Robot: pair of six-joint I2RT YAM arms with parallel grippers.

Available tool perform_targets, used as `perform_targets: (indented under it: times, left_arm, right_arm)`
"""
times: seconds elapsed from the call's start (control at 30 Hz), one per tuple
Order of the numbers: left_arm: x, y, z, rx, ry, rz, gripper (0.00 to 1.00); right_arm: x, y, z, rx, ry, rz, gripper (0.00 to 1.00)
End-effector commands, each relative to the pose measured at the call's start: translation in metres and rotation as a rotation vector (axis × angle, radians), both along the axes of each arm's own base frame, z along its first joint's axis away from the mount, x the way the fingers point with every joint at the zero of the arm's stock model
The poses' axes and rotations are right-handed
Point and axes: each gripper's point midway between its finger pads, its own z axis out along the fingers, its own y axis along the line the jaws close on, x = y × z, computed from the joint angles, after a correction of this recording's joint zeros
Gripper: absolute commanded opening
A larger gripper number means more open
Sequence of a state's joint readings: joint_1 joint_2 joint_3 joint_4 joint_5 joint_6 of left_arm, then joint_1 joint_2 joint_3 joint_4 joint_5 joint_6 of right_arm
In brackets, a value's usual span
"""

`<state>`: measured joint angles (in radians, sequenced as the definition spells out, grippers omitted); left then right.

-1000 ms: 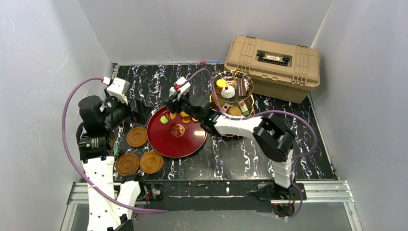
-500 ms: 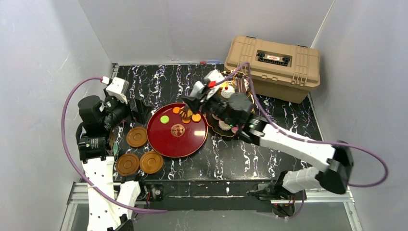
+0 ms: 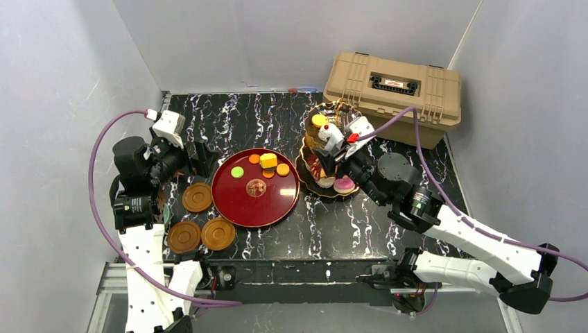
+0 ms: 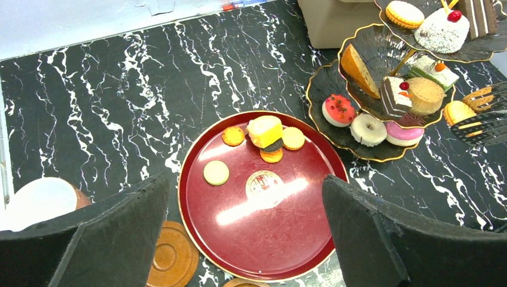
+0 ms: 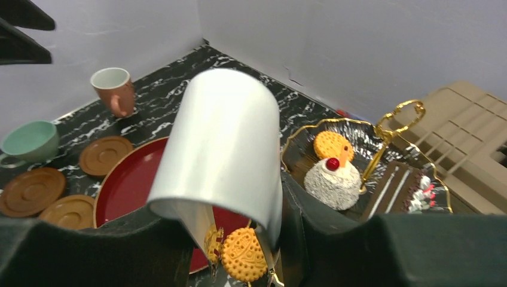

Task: Serve the afternoon tea
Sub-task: Place the desert on the desert table.

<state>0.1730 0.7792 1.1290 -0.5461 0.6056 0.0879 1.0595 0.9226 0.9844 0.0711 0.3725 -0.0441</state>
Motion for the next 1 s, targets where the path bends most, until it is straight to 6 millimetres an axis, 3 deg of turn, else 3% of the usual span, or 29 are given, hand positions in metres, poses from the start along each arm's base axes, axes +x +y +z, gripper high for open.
perform_targets:
  times: [0.0,0.23,0.4,0.57,0.7,0.83,0.97]
  left_arm:
    - [-0.001,-0.003,0.019,-0.002,-0.049,-0.014,0.96]
    - [-0.001,-0.003,0.019,-0.003,-0.051,-0.015,0.96]
    - [-0.001,-0.003,0.018,0.005,-0.05,-0.017,0.96]
    - [-0.003,-0.006,0.017,-0.002,-0.043,-0.035,0.96]
    - [-0.009,-0.026,0.016,-0.068,-0.016,-0.157,0.92]
    - [0.003,-0.042,0.025,-0.15,0.035,-0.21,0.87]
    - [0.008,-0.066,0.033,-0.111,0.029,-0.28,0.88]
  right_arm:
    - [0.009,-0.025,0.008,-0.022,-0.038,-0.11,0.16]
    - [0.02,-0.036,-0.001,-0.048,-0.054,-0.184,0.15]
    - [0.017,-0.035,-0.013,-0.041,-0.018,-0.167,0.15]
    - [0.012,-0.047,-0.023,-0.006,0.009,-0.186,0.15]
    - [0.014,-0.056,-0.036,-0.024,0.037,-0.225,0.14]
    - [0.019,-0.068,-0.048,-0.05,0.062,-0.304,0.11]
    - [0.02,-0.076,-0.067,-0.076,0.083,-0.34,0.12]
